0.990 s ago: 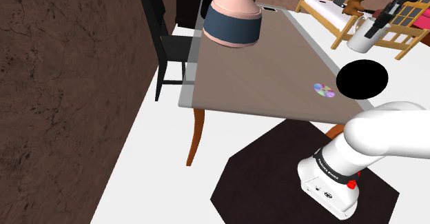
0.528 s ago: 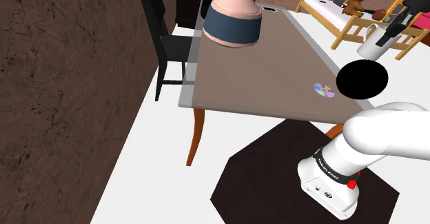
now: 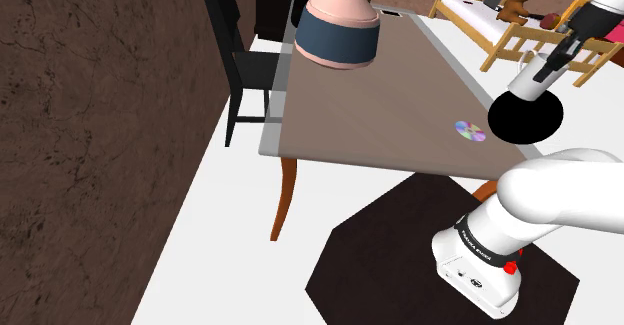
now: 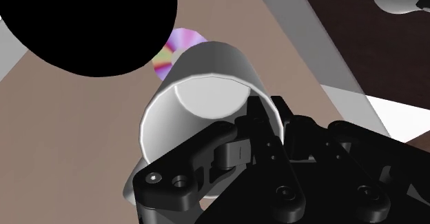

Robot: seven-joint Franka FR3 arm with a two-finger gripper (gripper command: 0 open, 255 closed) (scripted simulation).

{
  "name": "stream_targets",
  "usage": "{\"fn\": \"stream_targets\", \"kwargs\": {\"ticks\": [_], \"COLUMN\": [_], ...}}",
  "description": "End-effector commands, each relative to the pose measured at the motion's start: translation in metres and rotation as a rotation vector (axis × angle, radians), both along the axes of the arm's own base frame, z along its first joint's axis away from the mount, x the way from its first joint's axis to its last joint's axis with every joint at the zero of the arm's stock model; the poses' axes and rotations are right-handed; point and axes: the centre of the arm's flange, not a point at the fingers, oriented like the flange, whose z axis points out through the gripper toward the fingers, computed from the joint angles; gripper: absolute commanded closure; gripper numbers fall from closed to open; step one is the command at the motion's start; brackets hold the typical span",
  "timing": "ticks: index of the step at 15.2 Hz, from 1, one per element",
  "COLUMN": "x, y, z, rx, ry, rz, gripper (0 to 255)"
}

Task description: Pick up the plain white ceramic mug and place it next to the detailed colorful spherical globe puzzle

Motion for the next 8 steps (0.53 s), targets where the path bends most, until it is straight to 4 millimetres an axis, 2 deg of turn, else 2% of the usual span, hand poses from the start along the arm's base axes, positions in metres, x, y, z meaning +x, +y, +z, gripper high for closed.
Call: {"fn": "stream_targets", "kwargs": {"ticks": [1, 8], "x": [0.000, 0.000], "y": [0.000, 0.000], "z": [-0.011, -0.048], "rx": [0.000, 0.000], "ry": [0.000, 0.000], "rz": [0.000, 0.000], "gripper": [255, 255]}}
